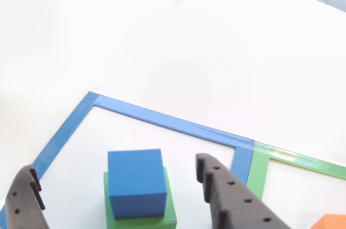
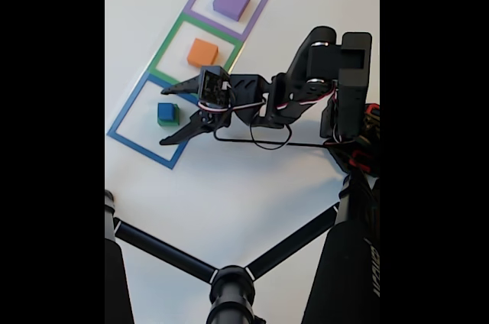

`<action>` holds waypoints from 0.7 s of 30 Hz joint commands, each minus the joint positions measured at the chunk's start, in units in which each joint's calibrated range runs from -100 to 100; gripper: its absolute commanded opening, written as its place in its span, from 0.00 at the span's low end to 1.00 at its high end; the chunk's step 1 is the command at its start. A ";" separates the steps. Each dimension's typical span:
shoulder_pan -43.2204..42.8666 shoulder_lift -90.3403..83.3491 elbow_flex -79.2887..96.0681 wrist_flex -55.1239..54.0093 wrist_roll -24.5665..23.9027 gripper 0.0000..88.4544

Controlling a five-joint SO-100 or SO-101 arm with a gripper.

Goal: Tower of hanoi

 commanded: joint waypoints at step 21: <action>-2.74 1.09 -1.12 -1.41 0.00 0.21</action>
